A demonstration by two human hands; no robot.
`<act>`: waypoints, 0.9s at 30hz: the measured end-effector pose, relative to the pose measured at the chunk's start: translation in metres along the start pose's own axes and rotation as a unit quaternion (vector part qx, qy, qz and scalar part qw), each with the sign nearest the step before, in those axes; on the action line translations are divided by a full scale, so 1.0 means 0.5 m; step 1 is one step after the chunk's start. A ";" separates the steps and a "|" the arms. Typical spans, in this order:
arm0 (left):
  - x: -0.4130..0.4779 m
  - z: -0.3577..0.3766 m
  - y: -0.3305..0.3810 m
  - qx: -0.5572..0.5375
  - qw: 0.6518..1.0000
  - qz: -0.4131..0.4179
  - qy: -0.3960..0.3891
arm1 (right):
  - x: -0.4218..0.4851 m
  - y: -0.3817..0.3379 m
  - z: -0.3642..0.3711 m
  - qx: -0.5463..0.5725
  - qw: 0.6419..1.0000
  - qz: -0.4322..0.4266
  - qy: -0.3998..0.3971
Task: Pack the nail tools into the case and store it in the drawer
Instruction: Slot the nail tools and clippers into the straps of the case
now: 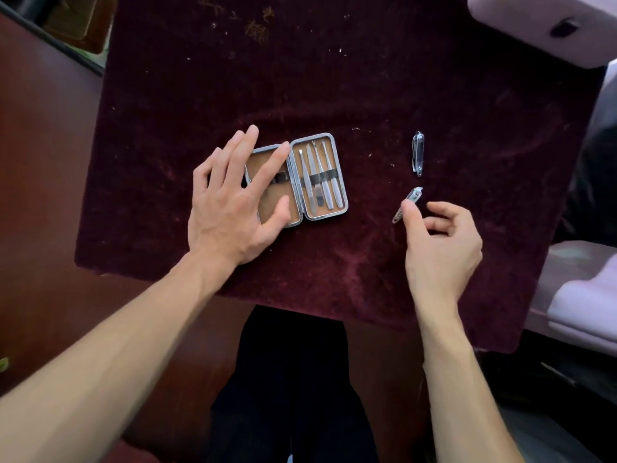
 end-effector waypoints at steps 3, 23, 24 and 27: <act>0.000 -0.002 -0.003 -0.002 1.000 0.000 0.002 | 0.002 -0.006 0.011 -0.010 1.000 0.001 -0.003; -0.015 -0.091 0.025 -0.391 0.876 -0.260 0.109 | -0.042 -0.003 -0.002 0.074 0.989 0.039 -0.120; -0.028 -0.109 0.040 -0.418 0.853 -0.285 0.129 | -0.060 -0.011 -0.006 0.104 0.984 0.035 -0.143; -0.068 -0.145 0.087 -0.488 0.818 -0.301 0.056 | -0.121 -0.042 -0.007 0.178 0.958 0.040 -0.221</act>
Point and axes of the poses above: each hand's wrist, its own x-axis towards the middle knuckle, its own z-axis out of the palm, y = z × x, the point moved 1 cm from there along x, towards the middle knuckle, and after that the axes turned 7 degrees about y, right-handed, at the moved point
